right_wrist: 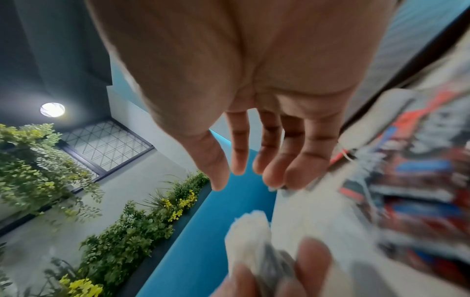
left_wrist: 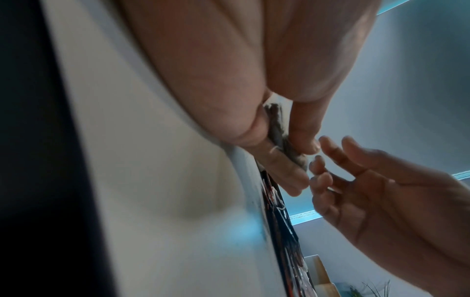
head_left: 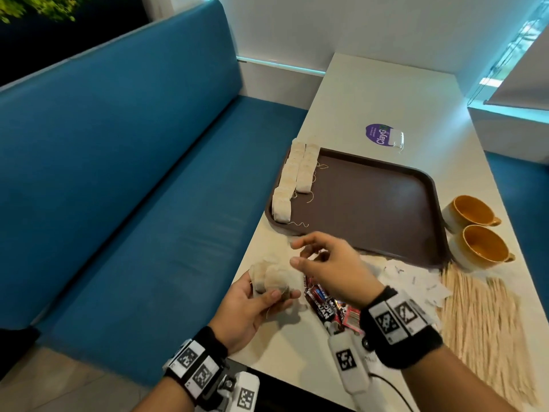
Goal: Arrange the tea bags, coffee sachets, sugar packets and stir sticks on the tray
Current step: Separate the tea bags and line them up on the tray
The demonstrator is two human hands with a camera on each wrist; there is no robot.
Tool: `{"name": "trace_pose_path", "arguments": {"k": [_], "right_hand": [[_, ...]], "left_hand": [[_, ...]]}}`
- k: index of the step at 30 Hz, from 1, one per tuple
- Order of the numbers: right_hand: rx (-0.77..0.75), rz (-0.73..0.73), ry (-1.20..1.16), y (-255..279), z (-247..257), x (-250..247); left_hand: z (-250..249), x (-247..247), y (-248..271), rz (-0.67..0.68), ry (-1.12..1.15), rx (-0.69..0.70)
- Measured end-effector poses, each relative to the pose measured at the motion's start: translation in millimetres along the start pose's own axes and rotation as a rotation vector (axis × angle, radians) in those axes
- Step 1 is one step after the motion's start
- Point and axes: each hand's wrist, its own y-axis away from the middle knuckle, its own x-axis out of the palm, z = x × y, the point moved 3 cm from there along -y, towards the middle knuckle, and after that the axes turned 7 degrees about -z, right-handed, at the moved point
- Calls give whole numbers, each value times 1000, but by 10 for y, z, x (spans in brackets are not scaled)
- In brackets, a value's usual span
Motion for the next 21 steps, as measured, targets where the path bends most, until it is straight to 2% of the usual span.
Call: {"name": "trace_pose_path", "arguments": {"k": [3, 7, 11, 17, 21], "right_hand": [[69, -32, -55, 162, -237, 119], [108, -3, -157, 315, -255, 116], [68, 2, -158, 402, -232, 56], [5, -133, -181, 451, -356, 94], [-41, -135, -126, 457, -388, 139]], "left_hand": [[3, 3, 5, 12, -32, -2], [9, -4, 36, -21, -109, 17], [6, 20, 71, -33, -147, 25], [14, 41, 82, -75, -193, 13], [25, 19, 65, -78, -173, 35]]}}
